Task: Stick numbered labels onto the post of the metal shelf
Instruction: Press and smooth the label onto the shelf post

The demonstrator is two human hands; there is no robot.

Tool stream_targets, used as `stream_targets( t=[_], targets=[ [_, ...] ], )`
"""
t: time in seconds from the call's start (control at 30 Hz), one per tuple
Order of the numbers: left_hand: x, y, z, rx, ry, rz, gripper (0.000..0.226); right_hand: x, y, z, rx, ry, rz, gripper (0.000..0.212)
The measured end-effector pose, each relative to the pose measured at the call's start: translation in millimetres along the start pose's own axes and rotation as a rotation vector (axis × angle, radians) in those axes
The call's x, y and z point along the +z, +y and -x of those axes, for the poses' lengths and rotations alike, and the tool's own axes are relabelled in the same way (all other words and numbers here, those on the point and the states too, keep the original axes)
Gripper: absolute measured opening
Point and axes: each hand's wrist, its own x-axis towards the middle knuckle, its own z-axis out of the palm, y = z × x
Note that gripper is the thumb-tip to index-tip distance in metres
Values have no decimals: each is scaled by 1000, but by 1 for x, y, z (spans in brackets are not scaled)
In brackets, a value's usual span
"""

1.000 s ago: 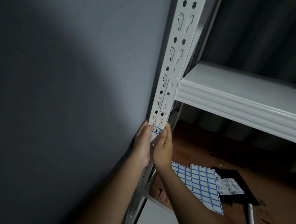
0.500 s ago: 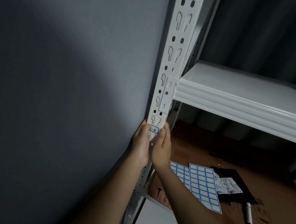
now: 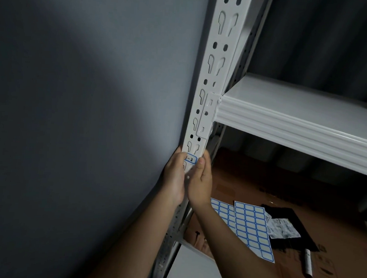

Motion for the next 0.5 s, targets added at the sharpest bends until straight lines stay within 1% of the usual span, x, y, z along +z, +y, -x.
stream_targets(
  t=[0.23, 0.4, 0.5],
  targets=[
    [-1, -2, -2, 3, -13, 3, 37, 1, -3, 1, 6, 10, 3, 35],
    [-2, -3, -4, -43, 14, 17, 32, -1, -2, 1, -7, -2, 2, 34],
    [-2, -4, -5, -31, 9, 13, 33, 0, -4, 1, -2, 3, -8, 33]
  ],
)
